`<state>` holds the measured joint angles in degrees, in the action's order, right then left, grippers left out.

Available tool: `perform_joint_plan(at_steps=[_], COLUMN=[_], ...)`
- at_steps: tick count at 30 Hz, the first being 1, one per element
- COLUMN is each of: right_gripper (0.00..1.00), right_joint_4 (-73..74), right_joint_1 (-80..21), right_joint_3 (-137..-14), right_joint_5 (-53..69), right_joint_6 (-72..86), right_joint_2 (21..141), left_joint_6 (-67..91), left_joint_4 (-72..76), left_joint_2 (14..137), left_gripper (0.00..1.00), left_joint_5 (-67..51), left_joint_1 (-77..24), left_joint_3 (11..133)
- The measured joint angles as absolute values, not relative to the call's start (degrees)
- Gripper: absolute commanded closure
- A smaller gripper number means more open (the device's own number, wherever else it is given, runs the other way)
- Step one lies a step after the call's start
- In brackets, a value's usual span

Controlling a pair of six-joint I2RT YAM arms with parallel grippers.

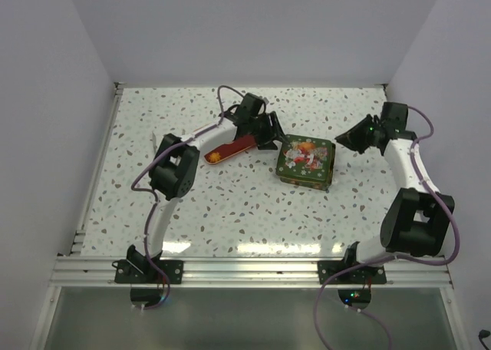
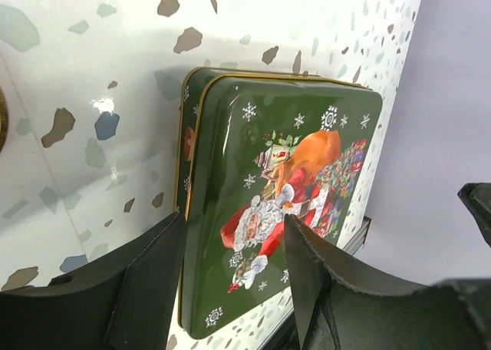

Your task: Pack the cookies

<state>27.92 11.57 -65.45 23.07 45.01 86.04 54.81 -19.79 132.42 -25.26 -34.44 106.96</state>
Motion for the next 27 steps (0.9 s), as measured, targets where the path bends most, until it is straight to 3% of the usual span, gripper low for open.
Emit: perform_joint_plan(at_steps=[8,16,27], right_gripper=[0.82,1.00,1.00], right_joint_4=[30.4,32.9,30.7], right_joint_1=[11.6,17.5,20.3], right_joint_3=[-65.6,-63.6,-53.7], right_joint_5=[21.8,20.0,20.8], right_joint_6=[44.7,42.0,40.4], right_joint_2=[84.2,86.1,94.8], left_joint_6=[54.5,53.8,53.7], left_joint_4=[-19.8,-19.8,-19.1], left_joint_2=[131.5,131.2,130.9], left_gripper=[0.41,0.41,0.41], left_joint_5=[-25.2,-25.1,-25.4], left_joint_1=[-33.8,-33.8,-33.8], left_joint_3=[106.6,102.8,100.6])
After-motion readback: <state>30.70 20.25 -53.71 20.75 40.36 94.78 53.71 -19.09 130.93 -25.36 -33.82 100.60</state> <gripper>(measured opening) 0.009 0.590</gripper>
